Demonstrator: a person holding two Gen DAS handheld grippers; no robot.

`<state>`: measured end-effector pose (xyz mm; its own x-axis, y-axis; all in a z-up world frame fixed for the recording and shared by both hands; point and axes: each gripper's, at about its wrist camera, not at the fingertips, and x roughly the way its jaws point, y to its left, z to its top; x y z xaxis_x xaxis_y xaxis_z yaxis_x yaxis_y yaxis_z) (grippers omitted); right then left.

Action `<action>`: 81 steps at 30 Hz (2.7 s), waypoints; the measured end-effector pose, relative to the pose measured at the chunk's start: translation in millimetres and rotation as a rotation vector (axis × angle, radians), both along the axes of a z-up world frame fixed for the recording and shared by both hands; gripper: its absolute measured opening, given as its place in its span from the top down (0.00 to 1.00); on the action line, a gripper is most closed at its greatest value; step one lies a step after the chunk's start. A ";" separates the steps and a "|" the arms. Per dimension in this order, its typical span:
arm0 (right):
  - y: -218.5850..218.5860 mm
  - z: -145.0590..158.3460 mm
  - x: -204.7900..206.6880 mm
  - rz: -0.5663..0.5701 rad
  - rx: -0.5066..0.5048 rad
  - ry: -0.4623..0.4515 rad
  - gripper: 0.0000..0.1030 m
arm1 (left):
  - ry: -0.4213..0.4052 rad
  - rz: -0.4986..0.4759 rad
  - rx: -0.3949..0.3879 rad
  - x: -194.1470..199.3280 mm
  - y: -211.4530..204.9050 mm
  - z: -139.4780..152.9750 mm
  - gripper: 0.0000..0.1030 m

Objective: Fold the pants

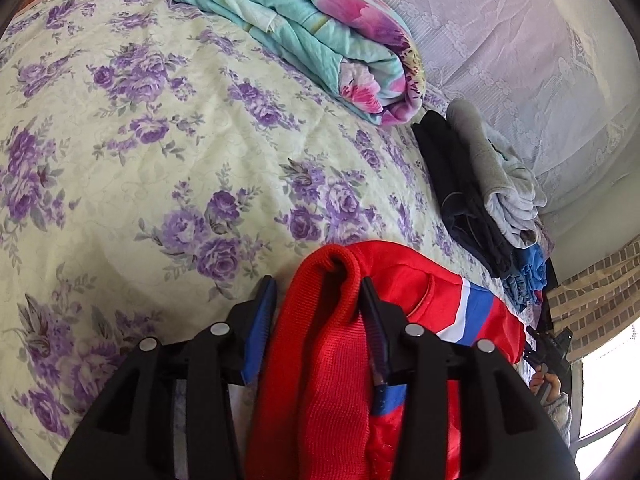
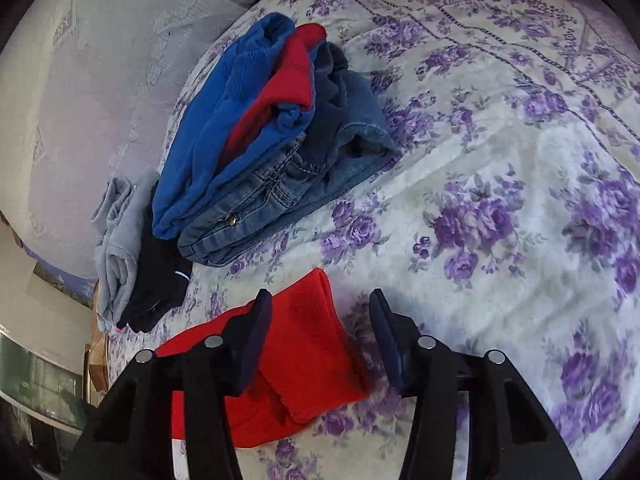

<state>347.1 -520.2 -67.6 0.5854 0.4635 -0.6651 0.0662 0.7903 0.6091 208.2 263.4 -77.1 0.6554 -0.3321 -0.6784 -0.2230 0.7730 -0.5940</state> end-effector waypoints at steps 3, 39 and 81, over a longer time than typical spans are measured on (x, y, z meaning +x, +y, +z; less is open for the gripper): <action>3.8 -5.1 8.1 0.043 0.006 0.000 0.70 | 0.000 -0.004 -0.002 2.5 0.1 -0.3 0.58; -59.7 6.4 -302.7 -0.165 0.087 -0.162 0.91 | -0.035 -0.078 0.089 -191.4 -5.1 28.7 0.71; 45.9 31.1 -274.0 -0.170 0.523 -0.060 0.35 | -0.053 0.193 -0.325 -159.5 -24.0 38.6 0.85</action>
<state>73.2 -474.4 -36.5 0.7105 0.6193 -0.3343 0.1192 0.3622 0.9244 48.7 239.4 -38.5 0.7581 -0.3919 -0.5213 -0.3083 0.4890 -0.8160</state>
